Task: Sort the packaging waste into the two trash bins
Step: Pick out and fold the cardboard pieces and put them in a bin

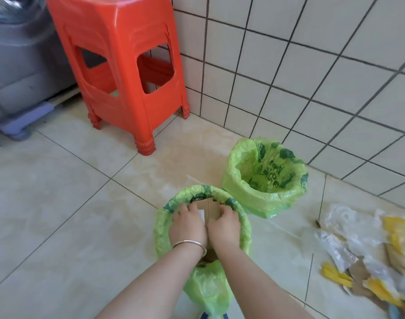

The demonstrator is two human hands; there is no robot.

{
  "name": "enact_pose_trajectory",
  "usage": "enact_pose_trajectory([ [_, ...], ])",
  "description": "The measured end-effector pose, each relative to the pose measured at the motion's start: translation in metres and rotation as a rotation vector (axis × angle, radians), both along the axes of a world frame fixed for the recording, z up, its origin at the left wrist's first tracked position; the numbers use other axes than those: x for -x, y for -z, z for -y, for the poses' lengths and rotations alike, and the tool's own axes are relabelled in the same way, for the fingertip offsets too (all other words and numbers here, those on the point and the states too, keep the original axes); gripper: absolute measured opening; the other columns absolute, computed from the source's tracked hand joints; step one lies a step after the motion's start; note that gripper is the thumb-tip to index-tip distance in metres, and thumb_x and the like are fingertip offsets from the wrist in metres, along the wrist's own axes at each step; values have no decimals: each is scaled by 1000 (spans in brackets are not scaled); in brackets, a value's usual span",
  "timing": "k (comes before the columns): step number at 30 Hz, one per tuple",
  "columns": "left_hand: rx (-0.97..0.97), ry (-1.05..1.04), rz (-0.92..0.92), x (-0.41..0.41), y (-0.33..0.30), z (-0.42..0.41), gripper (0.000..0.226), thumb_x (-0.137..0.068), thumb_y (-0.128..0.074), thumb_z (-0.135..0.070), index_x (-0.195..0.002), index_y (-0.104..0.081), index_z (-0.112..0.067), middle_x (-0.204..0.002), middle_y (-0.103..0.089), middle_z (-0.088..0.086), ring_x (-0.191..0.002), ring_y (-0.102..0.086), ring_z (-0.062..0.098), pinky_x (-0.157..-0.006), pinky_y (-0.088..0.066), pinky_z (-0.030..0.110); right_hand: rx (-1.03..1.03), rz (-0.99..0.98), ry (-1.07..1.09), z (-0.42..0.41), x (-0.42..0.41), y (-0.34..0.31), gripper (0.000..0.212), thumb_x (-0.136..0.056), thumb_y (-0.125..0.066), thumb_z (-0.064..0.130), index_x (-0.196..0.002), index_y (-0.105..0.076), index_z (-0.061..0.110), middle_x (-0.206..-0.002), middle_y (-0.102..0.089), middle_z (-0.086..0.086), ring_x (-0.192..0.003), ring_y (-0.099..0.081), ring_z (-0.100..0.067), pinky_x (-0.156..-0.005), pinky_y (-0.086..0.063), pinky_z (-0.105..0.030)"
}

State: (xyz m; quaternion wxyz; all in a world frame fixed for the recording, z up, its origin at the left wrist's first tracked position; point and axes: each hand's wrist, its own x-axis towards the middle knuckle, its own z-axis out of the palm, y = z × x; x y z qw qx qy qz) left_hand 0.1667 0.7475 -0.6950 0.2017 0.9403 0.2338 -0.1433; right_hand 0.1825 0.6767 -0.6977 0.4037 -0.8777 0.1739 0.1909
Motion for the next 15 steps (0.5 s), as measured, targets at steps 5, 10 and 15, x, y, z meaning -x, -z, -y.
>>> enact_pose_trajectory([
  [5, 141, 133, 153, 15, -57, 45, 26, -90, -44, -27, -111, -60, -28, -118, -64, 1, -107, -62, 24, -86, -51, 33, -47, 208, 6, 53, 21, -52, 25, -89, -53, 18, -113, -60, 14, -116, -55, -3, -110, -54, -21, -86, -38, -25],
  [10, 314, 337, 160, 26, -94, 122, 29, -89, -50, -22, -115, -61, -24, -115, -68, 1, -107, -62, 23, -90, -50, 30, -73, 295, 164, 136, 47, -83, 23, -91, -46, 16, -108, -62, 14, -112, -60, -3, -107, -56, -20, -81, -38, -24],
  [15, 380, 474, 151, 30, -97, 216, 21, -85, -55, -22, -102, -66, -27, -105, -71, -2, -100, -64, 23, -90, -51, 35, -178, 350, 410, 225, 78, -90, 19, -91, -44, 14, -98, -61, 18, -94, -60, 4, -87, -53, -14, -70, -32, -22],
])
